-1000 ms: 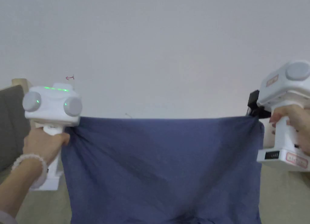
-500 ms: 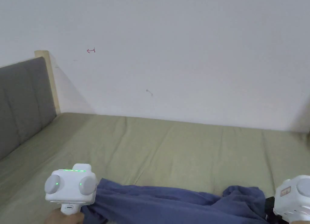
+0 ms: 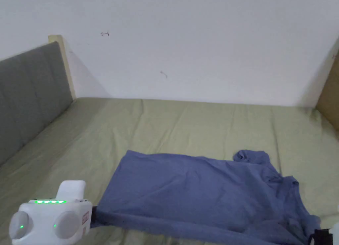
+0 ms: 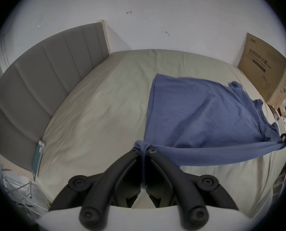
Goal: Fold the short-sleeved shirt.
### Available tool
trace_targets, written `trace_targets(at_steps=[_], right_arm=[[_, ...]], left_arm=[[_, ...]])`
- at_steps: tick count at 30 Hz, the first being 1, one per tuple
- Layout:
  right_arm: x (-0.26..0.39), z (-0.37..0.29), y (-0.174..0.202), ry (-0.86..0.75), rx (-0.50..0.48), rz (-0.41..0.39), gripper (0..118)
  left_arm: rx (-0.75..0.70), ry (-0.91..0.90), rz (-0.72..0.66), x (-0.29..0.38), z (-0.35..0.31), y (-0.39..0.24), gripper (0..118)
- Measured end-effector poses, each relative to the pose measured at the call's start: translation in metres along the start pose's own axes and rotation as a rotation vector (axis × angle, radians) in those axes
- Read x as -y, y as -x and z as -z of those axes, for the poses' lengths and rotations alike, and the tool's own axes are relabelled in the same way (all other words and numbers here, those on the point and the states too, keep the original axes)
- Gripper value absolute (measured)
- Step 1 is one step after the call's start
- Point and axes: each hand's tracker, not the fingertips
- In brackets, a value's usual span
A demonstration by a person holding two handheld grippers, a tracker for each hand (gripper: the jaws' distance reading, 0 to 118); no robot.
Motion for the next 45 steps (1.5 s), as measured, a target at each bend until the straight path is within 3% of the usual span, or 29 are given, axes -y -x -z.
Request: trace_targets(at_steps=[3,7,13,14,15,18,19,20,21,23,25,27,28,29,30,31,34,37,38,39,40,41,42,45], right_arm=[[0.062,-0.027,-0.014,0.006,-0.005,0.056,2],[0.117,-0.035,-0.026,0.021,0.0,0.045,2],[0.148,-0.037,-0.03,0.037,0.024,0.054,3],[0.151,-0.036,-0.031,0.031,0.022,0.051,8],[0.154,-0.035,-0.031,0.01,0.03,0.046,26],[0.152,-0.039,-0.028,0.002,0.109,0.009,57],[0.153,-0.042,-0.028,-0.01,0.105,-0.004,91],[0.15,-0.045,-0.031,-0.043,0.097,-0.022,96],[0.148,-0.051,-0.03,-0.06,0.087,-0.039,96],[0.144,-0.059,-0.025,-0.076,0.083,-0.069,96],[0.14,-0.069,-0.017,-0.095,0.071,-0.091,94],[0.139,-0.077,-0.011,-0.123,0.044,-0.109,85],[0.141,-0.084,-0.004,-0.128,0.037,-0.112,66],[0.144,-0.087,-0.002,-0.141,0.031,-0.109,39],[0.149,-0.086,-0.001,-0.153,0.031,-0.104,14],[0.154,-0.084,-0.001,-0.158,0.034,-0.099,2],[0.166,-0.061,-0.011,-0.083,0.041,-0.093,0],[0.175,-0.052,-0.026,-0.039,0.03,-0.002,0],[0.177,-0.053,-0.03,-0.045,0.027,0.017,0],[0.18,-0.054,-0.032,-0.053,0.033,0.019,0],[0.18,-0.055,-0.034,-0.05,0.036,0.01,0],[0.18,-0.056,-0.035,-0.045,0.047,0.0,0],[0.181,-0.056,-0.036,-0.044,0.061,-0.006,0],[0.18,-0.057,-0.038,-0.035,0.073,-0.003,0]], left_arm=[[0.019,0.025,0.021,0.049,-0.035,0.01,2],[-0.002,0.098,0.036,0.109,-0.056,0.022,2],[0.021,0.138,-0.018,0.156,-0.067,0.035,4],[0.026,0.128,-0.025,0.159,-0.066,0.036,10],[0.029,0.121,-0.023,0.158,-0.064,0.033,26],[0.007,0.151,0.001,0.156,-0.062,0.032,49],[0.018,0.144,-0.002,0.155,-0.063,0.033,78],[0.031,0.137,-0.009,0.153,-0.067,0.034,93],[0.044,0.129,-0.019,0.15,-0.073,0.035,100],[0.085,0.097,-0.049,0.143,-0.085,0.035,99],[0.121,0.076,-0.072,0.138,-0.096,0.035,97],[0.163,0.038,-0.065,0.136,-0.111,0.03,76],[0.164,0.022,-0.048,0.138,-0.116,0.027,45],[0.155,0.012,-0.011,0.142,-0.118,0.022,18],[0.121,0.025,0.024,0.147,-0.118,0.018,0],[0.093,0.033,0.047,0.153,-0.118,0.015,0],[0.167,0.086,-0.008,0.173,-0.111,0.018,0],[0.148,0.085,-0.061,0.181,-0.103,0.025,1],[0.131,0.064,-0.073,0.182,-0.103,0.028,12],[0.12,0.039,-0.098,0.182,-0.102,0.034,35],[0.104,0.043,-0.115,0.182,-0.1,0.038,65],[0.103,0.062,-0.14,0.181,-0.096,0.042,82],[0.098,0.077,-0.158,0.181,-0.091,0.045,90],[0.091,0.094,-0.143,0.178,-0.079,0.052,89]])
